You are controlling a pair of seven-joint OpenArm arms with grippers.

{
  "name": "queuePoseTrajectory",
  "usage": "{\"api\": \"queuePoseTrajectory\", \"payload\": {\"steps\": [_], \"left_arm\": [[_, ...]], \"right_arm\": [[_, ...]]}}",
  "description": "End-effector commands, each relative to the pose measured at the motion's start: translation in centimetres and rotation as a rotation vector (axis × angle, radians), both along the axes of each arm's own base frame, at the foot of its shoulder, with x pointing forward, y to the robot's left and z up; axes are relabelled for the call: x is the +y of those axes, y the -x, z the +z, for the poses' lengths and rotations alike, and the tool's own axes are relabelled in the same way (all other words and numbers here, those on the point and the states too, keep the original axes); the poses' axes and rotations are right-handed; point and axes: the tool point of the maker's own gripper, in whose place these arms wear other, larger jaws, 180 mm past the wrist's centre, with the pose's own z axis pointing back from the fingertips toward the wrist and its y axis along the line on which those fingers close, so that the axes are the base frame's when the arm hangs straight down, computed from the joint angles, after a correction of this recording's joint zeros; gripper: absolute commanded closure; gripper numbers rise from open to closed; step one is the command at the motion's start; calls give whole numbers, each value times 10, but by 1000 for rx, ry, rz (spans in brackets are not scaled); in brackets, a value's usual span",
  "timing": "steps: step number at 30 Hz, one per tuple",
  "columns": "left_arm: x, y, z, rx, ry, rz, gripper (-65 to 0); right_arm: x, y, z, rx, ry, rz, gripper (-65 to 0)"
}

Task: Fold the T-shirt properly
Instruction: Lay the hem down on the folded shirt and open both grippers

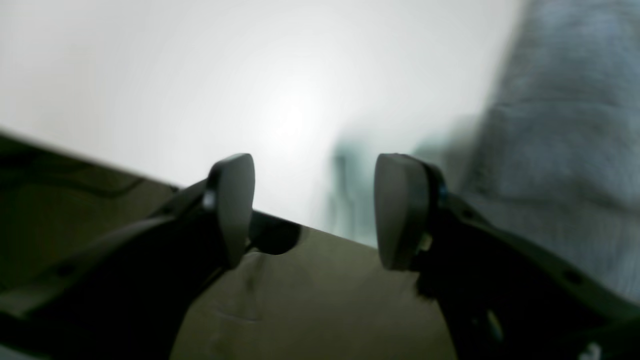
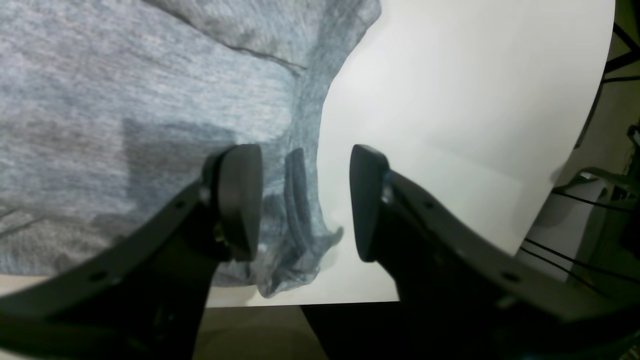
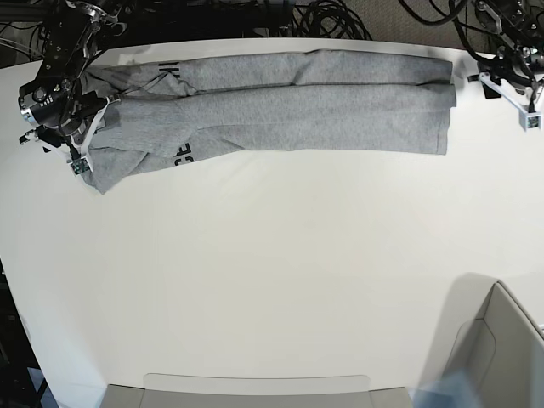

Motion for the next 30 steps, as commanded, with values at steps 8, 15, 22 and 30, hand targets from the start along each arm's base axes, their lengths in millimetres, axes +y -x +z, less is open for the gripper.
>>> {"api": "queuePoseTrajectory", "payload": {"steps": [8,15,22,30], "left_arm": [[-47,-30,-13,-49,84,-111,-397],[-67,-32,-23,-53,136,-114,-397],[-66,-25,-37,-16,171,-93,-397],[-75,-14,-62,35,245,-78,-396]], "right_arm": [[-2,-6,8,-22,17,14,-285],[-3,-4,7,-16,18,14,-285],[-3,-2,3,-3,13,12,-285],[1,-4,-8,-16,-26,27,-285]]}}
